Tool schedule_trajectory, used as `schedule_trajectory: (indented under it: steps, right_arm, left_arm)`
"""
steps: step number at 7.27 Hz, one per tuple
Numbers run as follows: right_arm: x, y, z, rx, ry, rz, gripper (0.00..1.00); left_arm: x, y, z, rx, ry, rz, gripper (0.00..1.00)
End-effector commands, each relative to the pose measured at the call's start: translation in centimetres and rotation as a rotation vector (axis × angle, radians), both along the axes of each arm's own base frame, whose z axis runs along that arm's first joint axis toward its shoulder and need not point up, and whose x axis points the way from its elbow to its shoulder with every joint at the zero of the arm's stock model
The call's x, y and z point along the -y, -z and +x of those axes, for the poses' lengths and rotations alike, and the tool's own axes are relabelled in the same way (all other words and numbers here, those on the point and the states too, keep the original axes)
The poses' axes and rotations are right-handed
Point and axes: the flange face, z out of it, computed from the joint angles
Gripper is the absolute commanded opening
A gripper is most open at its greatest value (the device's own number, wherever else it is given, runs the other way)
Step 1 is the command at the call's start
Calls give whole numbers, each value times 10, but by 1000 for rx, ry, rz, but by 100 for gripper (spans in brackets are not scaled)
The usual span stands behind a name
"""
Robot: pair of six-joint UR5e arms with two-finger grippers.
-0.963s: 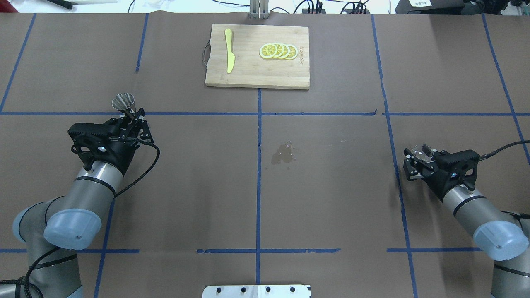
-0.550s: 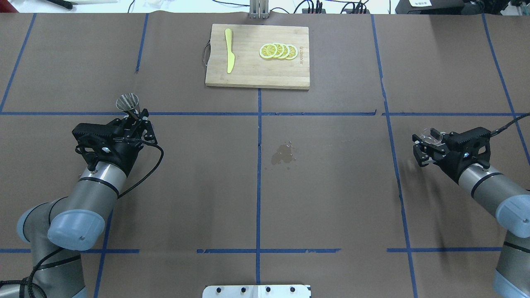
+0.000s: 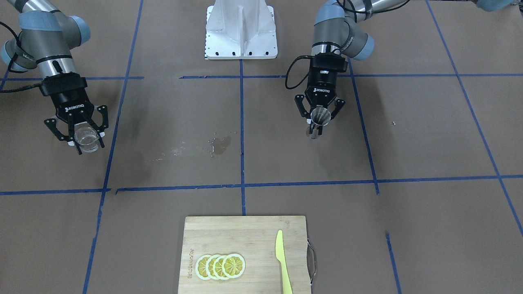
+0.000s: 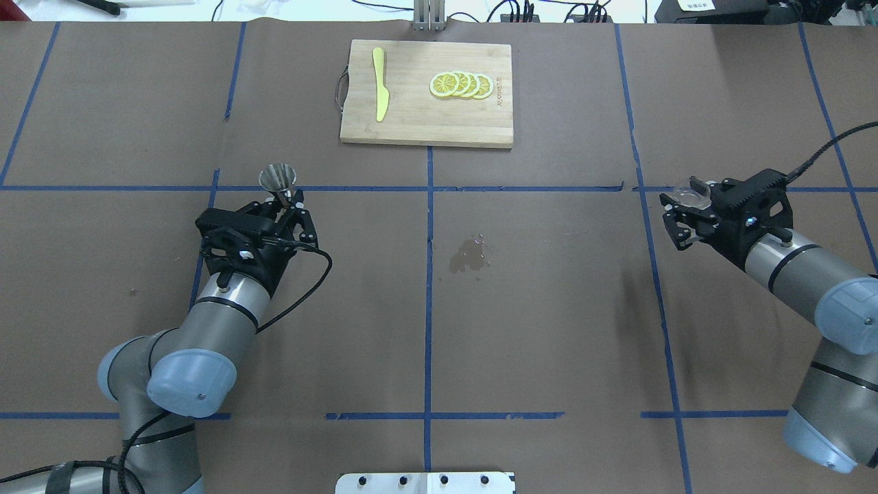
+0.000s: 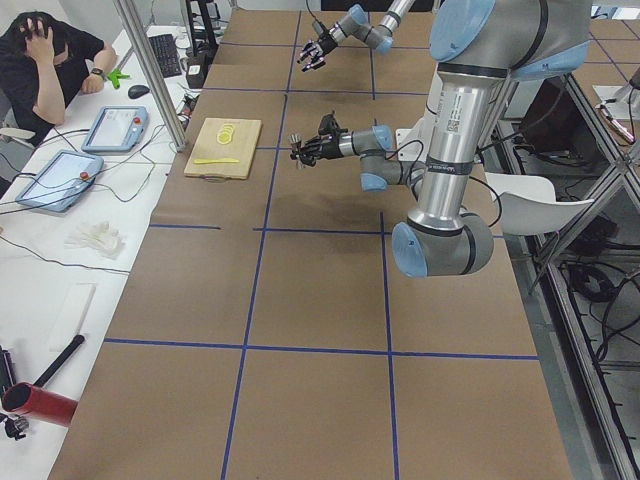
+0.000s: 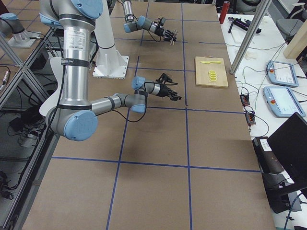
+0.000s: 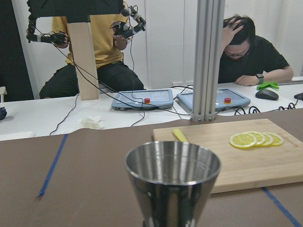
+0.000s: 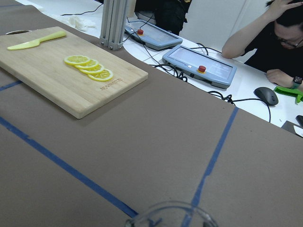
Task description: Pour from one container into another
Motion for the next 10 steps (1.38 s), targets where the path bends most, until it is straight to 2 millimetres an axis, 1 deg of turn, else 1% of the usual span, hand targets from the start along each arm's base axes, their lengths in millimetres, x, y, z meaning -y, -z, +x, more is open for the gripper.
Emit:
schedule_trajectory:
  steps: [1, 2, 3, 4, 5, 6, 7, 8, 9, 10]
  right_arm:
    - [4, 74, -20, 16, 131, -23, 0]
    - [10, 108, -28, -11, 178, -9, 0]
    - [15, 138, -38, -72, 206, 19, 0]
    - [17, 160, -41, -80, 207, 16, 0]
    - [17, 171, -46, -73, 210, 24, 0]
    - [16, 180, -52, -73, 213, 26, 0]
    - [13, 182, -57, -73, 225, 30, 0]
    - [6, 182, -63, -99, 243, 21, 0]
    - [2, 201, -63, -182, 272, 54, 0]
    - [-2, 223, -70, -260, 293, 79, 0]
  left_arm:
    - [-6, 18, 24, -3, -23, 6, 0]
    - [-8, 19, 26, 71, -46, 42, 0]
    - [-14, 32, 36, 128, -167, 85, 0]
    - [-19, 55, 49, 102, -271, 99, 0]
    - [-12, 83, 53, 101, -383, 145, 0]
    - [4, 97, 45, 83, -505, 168, 0]
    - [11, 104, 41, 64, -593, 178, 0]
    - [14, 109, 40, 53, -642, 182, 0]
    - [16, 110, 40, 52, -651, 182, 0]
    - [17, 109, 40, 52, -651, 179, 0]
